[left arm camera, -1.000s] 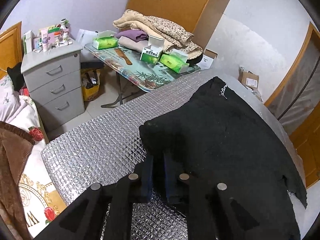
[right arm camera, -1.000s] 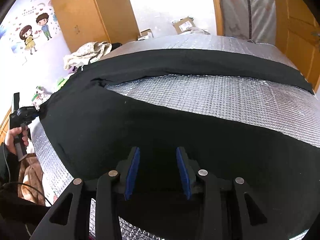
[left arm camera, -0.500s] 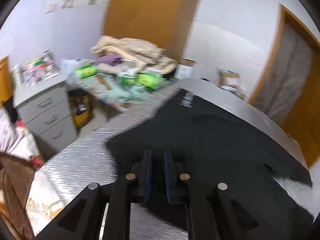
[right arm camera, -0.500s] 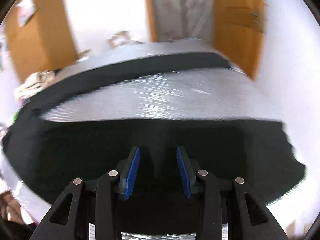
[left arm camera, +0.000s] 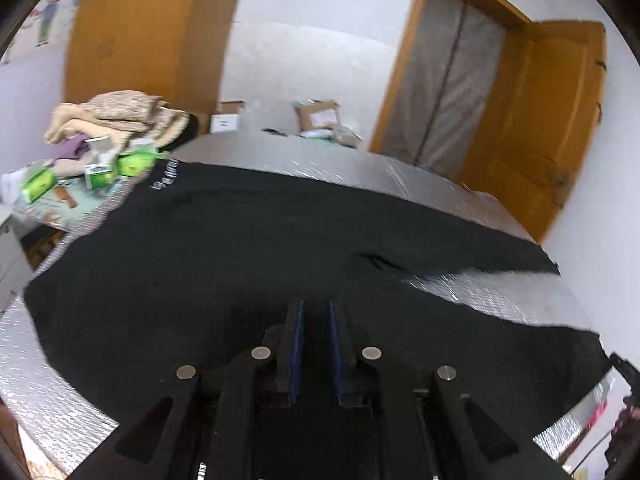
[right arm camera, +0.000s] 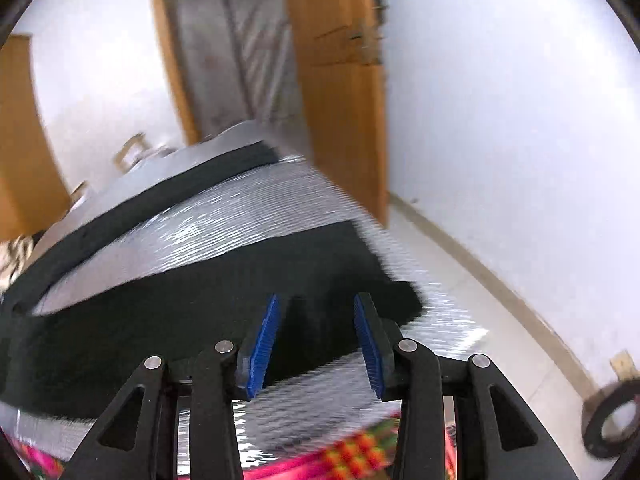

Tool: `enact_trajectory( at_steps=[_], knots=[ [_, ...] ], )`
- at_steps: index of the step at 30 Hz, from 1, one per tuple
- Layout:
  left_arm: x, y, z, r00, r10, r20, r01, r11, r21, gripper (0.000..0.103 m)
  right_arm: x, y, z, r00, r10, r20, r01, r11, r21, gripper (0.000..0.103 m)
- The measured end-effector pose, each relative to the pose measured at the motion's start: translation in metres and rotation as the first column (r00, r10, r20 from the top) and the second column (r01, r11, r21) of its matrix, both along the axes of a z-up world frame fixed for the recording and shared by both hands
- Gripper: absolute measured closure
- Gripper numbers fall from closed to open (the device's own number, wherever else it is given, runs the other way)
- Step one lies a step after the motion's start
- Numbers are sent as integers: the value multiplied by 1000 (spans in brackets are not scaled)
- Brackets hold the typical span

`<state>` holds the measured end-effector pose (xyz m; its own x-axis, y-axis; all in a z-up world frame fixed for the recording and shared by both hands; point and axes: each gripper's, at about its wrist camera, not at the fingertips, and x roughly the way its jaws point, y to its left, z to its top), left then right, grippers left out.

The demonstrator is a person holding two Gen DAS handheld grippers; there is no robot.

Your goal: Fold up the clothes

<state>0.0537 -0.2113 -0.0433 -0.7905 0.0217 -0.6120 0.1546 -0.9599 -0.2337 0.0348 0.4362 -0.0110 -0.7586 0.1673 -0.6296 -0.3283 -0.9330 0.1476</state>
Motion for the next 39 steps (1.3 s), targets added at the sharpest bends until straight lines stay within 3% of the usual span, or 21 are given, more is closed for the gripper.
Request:
enact_trajectory(
  at_steps=[5, 13, 15, 18, 19, 22, 39],
  knots=[
    [-1, 20, -13, 998, -50, 39, 50, 999, 8, 90, 7, 25, -8, 994, -107, 6, 107, 992, -62, 61],
    [-6, 24, -22, 995, -70, 73, 69, 998, 11, 90, 0, 35, -21, 988, -148, 51, 155, 976, -151, 62],
    [-6, 26, -22, 995, -73, 73, 73, 997, 7, 90, 0, 39, -21, 984, -171, 54, 179, 968, -179, 66],
    [-7, 28, -22, 994, -77, 74, 78, 997, 1, 90, 1, 45, -23, 977, -207, 58, 215, 955, -206, 84],
    [-7, 29, -22, 994, -79, 74, 79, 997, -1, 90, 2, 47, -23, 975, -214, 58, 221, 952, -209, 96],
    [-7, 32, -22, 994, -83, 74, 84, 996, -7, 90, 2, 47, -21, 977, -207, 49, 213, 957, -195, 100],
    [-5, 33, -15, 994, -89, 56, 91, 995, -31, 90, 4, 61, -17, 970, -227, 81, 236, 964, -123, 98]
  ],
)
